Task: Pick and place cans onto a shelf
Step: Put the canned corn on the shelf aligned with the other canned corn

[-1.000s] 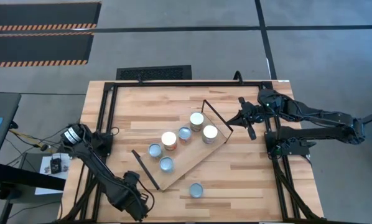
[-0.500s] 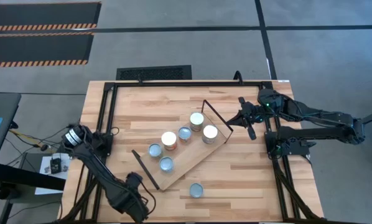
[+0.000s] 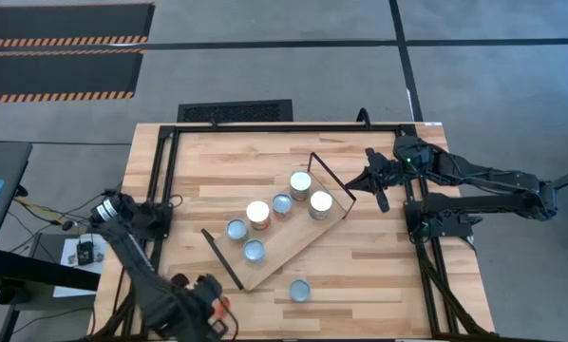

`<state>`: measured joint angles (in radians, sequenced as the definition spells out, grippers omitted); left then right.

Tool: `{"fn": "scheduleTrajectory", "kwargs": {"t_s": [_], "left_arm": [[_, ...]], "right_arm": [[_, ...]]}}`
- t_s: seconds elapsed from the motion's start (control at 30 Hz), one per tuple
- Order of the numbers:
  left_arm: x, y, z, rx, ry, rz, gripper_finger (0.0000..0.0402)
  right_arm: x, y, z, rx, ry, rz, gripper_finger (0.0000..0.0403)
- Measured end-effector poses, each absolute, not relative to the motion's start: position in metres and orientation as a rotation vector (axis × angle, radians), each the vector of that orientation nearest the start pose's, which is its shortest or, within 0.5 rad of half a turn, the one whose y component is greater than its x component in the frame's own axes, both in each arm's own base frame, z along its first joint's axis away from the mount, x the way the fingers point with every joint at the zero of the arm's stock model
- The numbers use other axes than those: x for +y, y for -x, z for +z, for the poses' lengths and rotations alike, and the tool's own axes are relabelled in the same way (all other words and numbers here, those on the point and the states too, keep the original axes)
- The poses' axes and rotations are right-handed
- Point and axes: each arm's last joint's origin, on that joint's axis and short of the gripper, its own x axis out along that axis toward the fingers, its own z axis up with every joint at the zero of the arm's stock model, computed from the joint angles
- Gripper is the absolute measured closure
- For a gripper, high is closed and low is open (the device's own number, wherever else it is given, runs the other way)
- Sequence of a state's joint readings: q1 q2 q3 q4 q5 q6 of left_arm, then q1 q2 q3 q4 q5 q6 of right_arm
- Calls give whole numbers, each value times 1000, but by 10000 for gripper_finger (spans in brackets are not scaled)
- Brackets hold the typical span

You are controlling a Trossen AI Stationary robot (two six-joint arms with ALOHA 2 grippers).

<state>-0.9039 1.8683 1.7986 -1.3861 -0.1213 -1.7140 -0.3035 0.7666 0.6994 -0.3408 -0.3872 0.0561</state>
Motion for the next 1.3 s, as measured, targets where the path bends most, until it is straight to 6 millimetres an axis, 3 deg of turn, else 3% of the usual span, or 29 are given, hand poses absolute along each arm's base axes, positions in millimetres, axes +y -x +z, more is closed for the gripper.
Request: {"fn": "scheduleTrajectory", "kwargs": {"t_s": [0.23,0.33,0.43,0.6,0.9,1.1,1.3], "left_arm": [[-307,-219,358,1059,620,133,401],[-305,-230,378,947,608,43,401],[-285,-249,390,859,561,98,401],[-232,-292,398,827,426,182,401],[-139,-357,386,847,360,347,401],[-116,-380,365,951,392,345,402],[-113,-379,363,1011,442,388,402]], "right_arm": [[-39,-161,293,388,-234,63,395],[-39,-161,292,390,-249,61,395],[-39,-161,292,391,-253,60,395],[-41,-160,293,383,-221,56,395],[-46,-145,301,320,-192,27,395],[-46,-129,308,275,-184,-11,395],[-44,-119,309,269,-179,-31,395]]}}
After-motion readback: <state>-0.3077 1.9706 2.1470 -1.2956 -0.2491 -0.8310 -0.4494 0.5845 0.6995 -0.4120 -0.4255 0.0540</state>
